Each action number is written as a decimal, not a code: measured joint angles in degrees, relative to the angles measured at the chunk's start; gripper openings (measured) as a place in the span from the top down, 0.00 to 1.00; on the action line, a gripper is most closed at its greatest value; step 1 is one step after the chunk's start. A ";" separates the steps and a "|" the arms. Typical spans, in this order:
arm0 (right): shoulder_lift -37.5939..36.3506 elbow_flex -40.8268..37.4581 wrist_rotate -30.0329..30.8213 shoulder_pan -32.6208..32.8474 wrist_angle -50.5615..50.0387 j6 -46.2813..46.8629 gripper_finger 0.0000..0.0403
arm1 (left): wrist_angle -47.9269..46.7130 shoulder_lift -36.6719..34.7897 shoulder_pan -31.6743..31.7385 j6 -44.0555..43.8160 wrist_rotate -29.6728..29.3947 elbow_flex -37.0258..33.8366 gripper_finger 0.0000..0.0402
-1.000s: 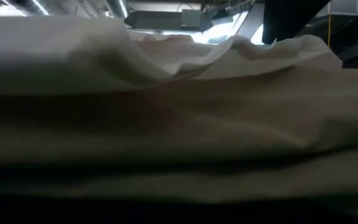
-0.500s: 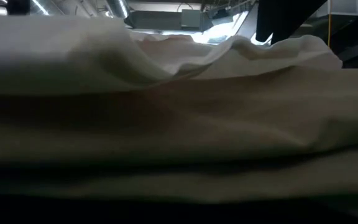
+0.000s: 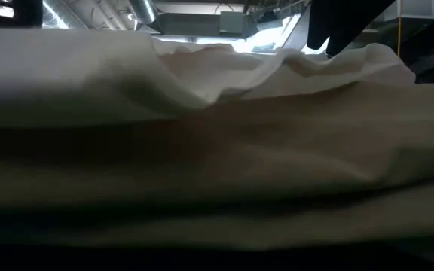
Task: Fold laundry
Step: Fold the pink panty
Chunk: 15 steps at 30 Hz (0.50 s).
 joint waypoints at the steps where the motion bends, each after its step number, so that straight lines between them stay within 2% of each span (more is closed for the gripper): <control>1: 0.00 0.00 0.00 0.00 0.00 0.00 0.54 | -0.22 0.00 -0.01 0.03 0.07 0.00 0.66; 6: 0.00 0.00 0.00 0.00 0.04 0.00 0.54 | -0.64 0.00 -0.02 -1.25 2.39 0.00 0.66; 15: 0.00 0.00 0.00 0.00 1.40 0.00 0.54 | -4.97 0.00 0.15 -1.36 2.57 0.00 0.66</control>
